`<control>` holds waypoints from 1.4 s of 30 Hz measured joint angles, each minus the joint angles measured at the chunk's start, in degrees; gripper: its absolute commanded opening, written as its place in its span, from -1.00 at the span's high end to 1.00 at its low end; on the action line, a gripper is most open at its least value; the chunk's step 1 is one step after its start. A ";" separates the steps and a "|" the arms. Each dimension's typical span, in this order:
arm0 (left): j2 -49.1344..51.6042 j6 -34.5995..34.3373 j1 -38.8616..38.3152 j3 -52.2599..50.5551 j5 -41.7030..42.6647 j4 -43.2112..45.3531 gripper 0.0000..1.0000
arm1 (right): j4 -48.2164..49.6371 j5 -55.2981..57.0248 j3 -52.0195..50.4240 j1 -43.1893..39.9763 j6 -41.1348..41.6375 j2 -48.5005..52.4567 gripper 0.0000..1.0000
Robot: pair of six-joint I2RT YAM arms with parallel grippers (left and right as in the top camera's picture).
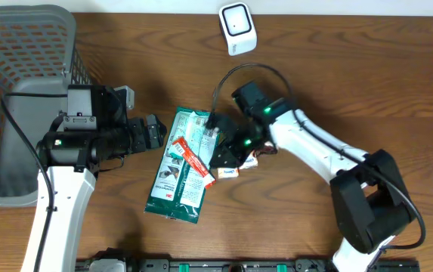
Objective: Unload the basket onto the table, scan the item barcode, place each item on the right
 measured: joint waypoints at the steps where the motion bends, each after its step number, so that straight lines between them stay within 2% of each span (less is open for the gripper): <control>1: 0.00 -0.07 0.00 0.00 0.63 -0.44 0.53 | -0.61 -0.02 0.26 -1.05 -0.04 -0.15 0.37; 3: -0.02 0.00 0.00 0.00 1.64 -1.36 0.56 | -1.73 0.00 0.42 -2.93 -0.33 -0.85 0.36; 4: 0.00 0.00 0.00 0.00 1.95 -1.99 0.51 | -2.14 -0.02 0.44 -3.82 -0.55 -1.27 0.35; 6: -0.02 -0.24 0.00 0.00 2.47 -3.02 0.34 | -2.45 -0.07 0.50 -5.46 -0.83 -1.90 0.30; 9: -0.02 -2.19 0.00 -1.01 2.78 -2.99 0.10 | -2.80 -0.13 0.87 -7.50 -1.36 -2.19 0.07; 10: 0.00 -3.58 0.00 -2.45 2.36 -2.78 0.08 | -3.13 -0.13 0.90 -8.26 -1.42 -2.21 0.06; 18: 0.48 -10.01 0.00 -12.96 0.50 5.33 0.08 | -3.10 -0.13 0.94 -8.24 -1.60 -2.23 0.17; 31: 4.22 -10.01 -4.20 -14.03 -0.04 12.44 0.07 | 9.53 -0.33 -5.20 1.33 -0.92 -2.34 0.32; 36: 4.22 -8.70 -4.46 -14.01 -0.04 13.33 0.07 | 13.92 0.61 -7.17 4.83 0.57 -2.36 0.32; 42: 4.22 -8.48 -4.46 -14.01 -0.07 13.79 0.07 | 22.84 2.62 -11.19 6.36 3.89 -2.36 0.21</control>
